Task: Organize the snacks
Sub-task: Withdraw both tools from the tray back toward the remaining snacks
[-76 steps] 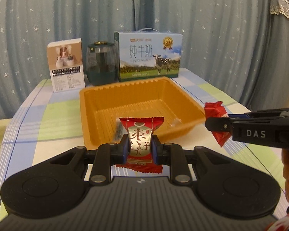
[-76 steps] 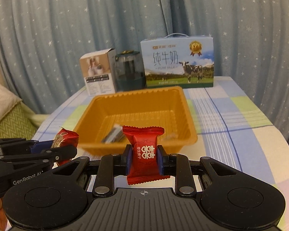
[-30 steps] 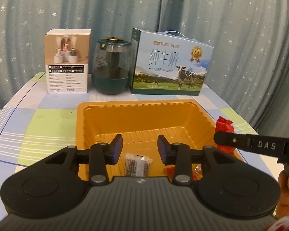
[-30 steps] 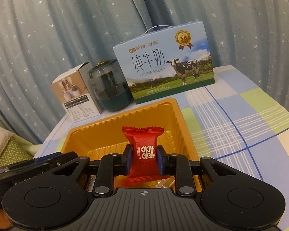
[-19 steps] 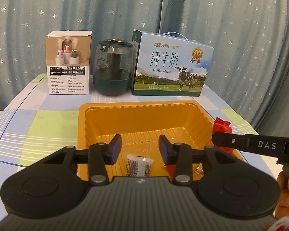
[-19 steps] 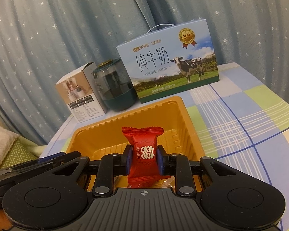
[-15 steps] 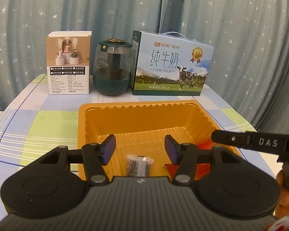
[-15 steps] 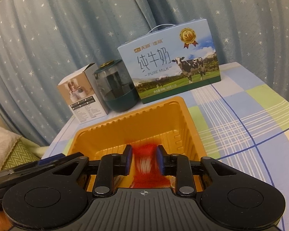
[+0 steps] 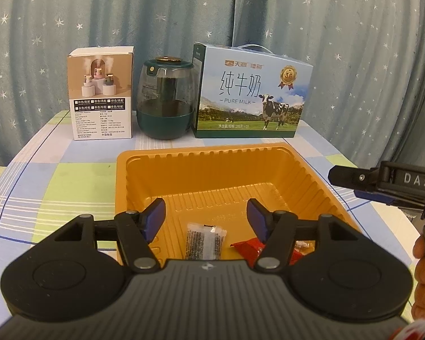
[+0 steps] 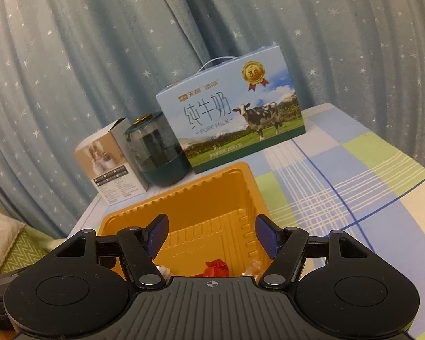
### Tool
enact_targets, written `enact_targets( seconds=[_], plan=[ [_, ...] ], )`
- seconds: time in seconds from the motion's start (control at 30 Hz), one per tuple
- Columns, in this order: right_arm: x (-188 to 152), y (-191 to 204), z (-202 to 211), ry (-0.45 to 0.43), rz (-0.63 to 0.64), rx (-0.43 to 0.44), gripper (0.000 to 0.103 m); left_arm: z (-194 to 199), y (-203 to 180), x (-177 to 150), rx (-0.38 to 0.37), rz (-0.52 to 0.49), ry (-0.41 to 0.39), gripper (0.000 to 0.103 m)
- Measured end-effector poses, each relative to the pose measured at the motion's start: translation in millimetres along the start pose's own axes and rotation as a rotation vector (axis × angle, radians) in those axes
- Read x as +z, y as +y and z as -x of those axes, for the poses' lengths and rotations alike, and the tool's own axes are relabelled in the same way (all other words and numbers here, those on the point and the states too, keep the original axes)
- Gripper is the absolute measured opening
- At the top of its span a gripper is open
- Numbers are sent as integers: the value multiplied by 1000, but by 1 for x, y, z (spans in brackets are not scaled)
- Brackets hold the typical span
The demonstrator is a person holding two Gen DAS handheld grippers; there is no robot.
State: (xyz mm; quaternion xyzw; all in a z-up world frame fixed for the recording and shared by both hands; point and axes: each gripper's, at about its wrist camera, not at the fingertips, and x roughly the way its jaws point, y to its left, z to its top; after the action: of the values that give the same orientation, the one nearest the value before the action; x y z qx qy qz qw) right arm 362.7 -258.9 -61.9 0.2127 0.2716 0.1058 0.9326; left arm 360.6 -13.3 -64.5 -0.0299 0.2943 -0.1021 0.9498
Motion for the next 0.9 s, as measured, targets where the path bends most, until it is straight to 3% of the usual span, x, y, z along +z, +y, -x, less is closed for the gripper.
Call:
enact_targets(
  seconds=[0.13, 0.4, 0.9],
  plan=[
    [-1, -2, 10, -18, -5, -21, 68, 8, -7, -6, 5, -14, -16, 69],
    [-17, -13, 46, -10, -35, -65, 68, 32, -14, -20, 13, -13, -43, 71],
    [-58, -23, 123, 22, -73, -139, 68, 112, -20, -75, 30, -15, -68, 77]
  ],
)
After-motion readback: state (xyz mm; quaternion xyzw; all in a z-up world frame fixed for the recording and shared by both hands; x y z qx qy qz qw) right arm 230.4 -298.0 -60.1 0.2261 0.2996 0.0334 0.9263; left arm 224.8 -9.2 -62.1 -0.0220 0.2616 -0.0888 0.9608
